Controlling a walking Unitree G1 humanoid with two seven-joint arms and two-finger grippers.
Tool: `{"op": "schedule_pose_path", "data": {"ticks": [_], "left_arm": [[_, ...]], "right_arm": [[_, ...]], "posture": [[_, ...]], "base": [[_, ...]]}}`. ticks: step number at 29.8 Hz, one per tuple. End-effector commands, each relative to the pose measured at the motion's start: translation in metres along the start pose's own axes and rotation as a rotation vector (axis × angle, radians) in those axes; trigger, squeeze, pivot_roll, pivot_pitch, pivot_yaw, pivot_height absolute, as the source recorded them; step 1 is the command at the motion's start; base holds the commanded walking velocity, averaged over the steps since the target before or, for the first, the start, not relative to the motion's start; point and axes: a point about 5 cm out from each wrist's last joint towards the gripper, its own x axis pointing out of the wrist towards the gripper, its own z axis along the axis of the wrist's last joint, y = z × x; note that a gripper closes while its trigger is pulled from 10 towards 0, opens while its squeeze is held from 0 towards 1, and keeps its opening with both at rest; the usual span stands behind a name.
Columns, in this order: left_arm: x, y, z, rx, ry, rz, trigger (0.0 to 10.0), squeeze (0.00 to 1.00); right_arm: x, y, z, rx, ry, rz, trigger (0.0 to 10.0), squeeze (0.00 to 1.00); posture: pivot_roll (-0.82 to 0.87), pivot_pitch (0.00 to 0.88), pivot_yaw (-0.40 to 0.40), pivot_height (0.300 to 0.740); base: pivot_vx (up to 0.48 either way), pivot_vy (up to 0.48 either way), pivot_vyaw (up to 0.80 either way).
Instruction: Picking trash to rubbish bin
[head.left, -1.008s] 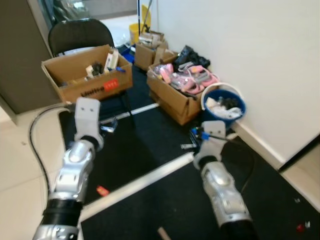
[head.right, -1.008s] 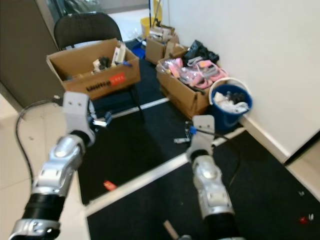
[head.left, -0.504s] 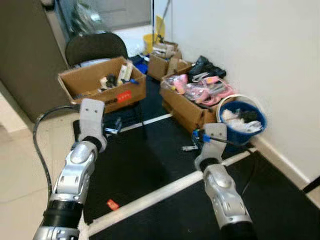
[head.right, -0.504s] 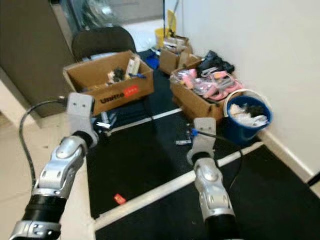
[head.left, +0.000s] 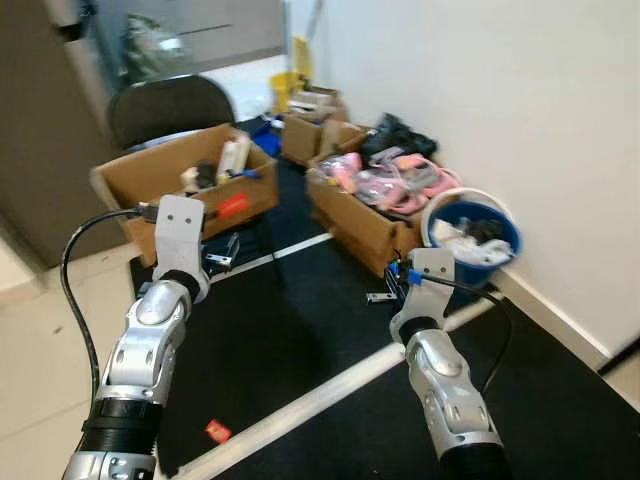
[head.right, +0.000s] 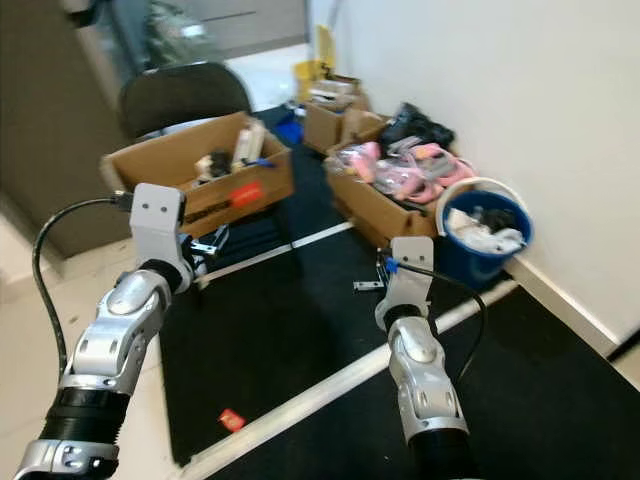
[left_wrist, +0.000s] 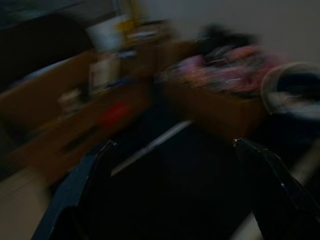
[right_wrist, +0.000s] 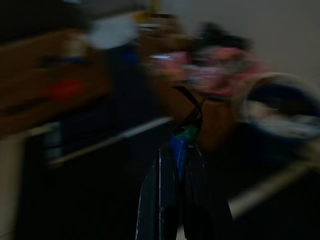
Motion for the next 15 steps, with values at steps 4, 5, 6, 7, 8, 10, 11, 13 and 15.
{"op": "schedule_pose_path", "data": {"ticks": [4, 5, 6, 7, 8, 10, 11, 13, 15], "left_arm": [[-0.0023, 0.0079, -0.0052, 0.006, 0.025, 0.020, 10.0, 0.00], [-0.0023, 0.0079, -0.0052, 0.006, 0.025, 0.020, 10.0, 0.00], [-0.0021, 0.0081, -0.0049, 0.004, 0.024, 0.021, 10.0, 0.00], [-0.0021, 0.0081, -0.0049, 0.004, 0.024, 0.021, 10.0, 0.00], [-0.0020, 0.0082, -0.0048, 0.003, 0.024, 0.022, 10.0, 0.00], [-0.0019, 0.0081, -0.0046, 0.002, 0.023, 0.022, 10.0, 0.00], [-0.0018, 0.0081, -0.0045, 0.002, 0.023, 0.022, 10.0, 0.00], [-0.0017, 0.0079, -0.0044, 0.002, 0.022, 0.022, 10.0, 0.00], [-0.0015, 0.0076, -0.0042, 0.001, 0.022, 0.022, 10.0, 0.00]], "right_arm": [[0.0006, 0.0048, 0.0001, 0.012, 0.000, 0.006, 10.0, 0.00], [0.0006, 0.0048, 0.0001, 0.012, 0.000, 0.006, 10.0, 0.00], [0.0008, 0.0049, 0.0002, 0.012, -0.001, 0.007, 10.0, 0.00], [0.0008, 0.0049, 0.0002, 0.012, -0.001, 0.007, 10.0, 0.00], [0.0010, 0.0049, 0.0003, 0.012, -0.001, 0.007, 10.0, 0.00], [0.0014, 0.0050, 0.0005, 0.011, -0.001, 0.008, 10.0, 0.00], [0.0020, 0.0054, 0.0008, 0.011, -0.002, 0.009, 10.0, 0.00], [0.0025, 0.0058, 0.0013, 0.011, -0.003, 0.012, 10.0, 0.00], [0.0034, 0.0077, 0.0031, 0.011, -0.013, 0.023, 10.0, 0.00]], "posture": [[0.02, 0.096, 0.075, 0.740], [0.02, 0.096, 0.075, 0.740], [0.02, 0.096, 0.073, 0.740], [0.02, 0.096, 0.073, 0.740], [0.02, 0.096, 0.073, 0.740], [0.02, 0.095, 0.073, 0.740], [0.02, 0.095, 0.073, 0.740], [0.02, 0.094, 0.072, 0.740], [0.02, 0.092, 0.070, 0.740]], "base": [[0.292, 0.000, 0.00], [0.289, 0.000, 0.00], [0.292, 0.000, 0.00], [0.292, 0.000, 0.00], [0.289, 0.000, 0.00], [0.292, 0.000, 0.00], [0.289, 0.000, 0.00], [0.292, 0.000, 0.00], [0.292, 0.000, 0.00]]}}
